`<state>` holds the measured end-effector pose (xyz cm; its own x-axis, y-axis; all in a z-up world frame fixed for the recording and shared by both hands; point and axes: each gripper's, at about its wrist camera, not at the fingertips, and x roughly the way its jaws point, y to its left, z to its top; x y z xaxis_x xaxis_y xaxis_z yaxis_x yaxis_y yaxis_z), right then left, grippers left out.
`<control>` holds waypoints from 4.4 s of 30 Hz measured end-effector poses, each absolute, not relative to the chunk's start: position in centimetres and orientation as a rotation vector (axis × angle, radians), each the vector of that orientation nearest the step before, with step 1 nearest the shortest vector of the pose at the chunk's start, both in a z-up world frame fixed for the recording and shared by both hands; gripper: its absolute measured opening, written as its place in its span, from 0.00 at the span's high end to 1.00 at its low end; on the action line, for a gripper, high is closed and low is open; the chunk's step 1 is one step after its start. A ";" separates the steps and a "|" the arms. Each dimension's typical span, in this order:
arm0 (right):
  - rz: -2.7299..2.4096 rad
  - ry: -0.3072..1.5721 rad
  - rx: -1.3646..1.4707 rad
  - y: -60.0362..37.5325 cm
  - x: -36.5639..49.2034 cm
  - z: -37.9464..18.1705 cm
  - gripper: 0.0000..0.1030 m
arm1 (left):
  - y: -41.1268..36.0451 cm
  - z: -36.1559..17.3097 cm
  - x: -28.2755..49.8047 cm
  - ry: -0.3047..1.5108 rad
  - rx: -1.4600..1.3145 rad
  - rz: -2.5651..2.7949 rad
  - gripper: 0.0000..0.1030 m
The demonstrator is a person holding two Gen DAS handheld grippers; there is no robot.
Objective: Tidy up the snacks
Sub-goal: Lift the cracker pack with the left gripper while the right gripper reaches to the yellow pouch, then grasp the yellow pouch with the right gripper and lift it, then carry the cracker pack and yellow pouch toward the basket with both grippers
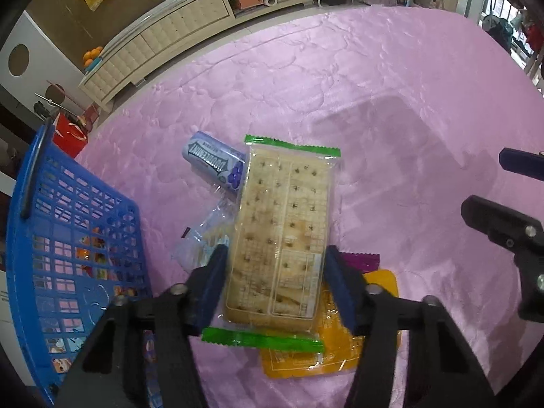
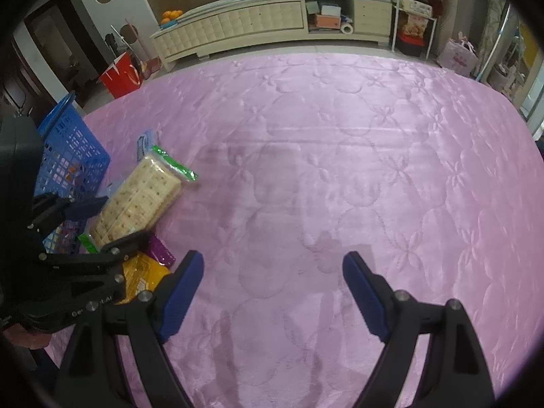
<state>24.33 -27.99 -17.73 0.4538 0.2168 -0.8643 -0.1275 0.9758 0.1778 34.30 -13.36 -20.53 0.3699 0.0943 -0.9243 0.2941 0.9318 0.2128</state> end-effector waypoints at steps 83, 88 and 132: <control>0.972 1.010 -0.654 -13.0 20.4 -21.7 0.26 | -6.0 -13.5 18.2 1.003 0.174 -0.055 0.49; 0.988 1.022 -0.663 -13.4 20.8 -21.6 0.31 | -5.8 -14.4 18.4 1.021 0.160 -0.056 0.49; 0.683 0.835 -0.435 -15.1 13.5 -7.7 0.87 | 0.2 -5.2 13.2 0.798 0.023 -0.139 0.49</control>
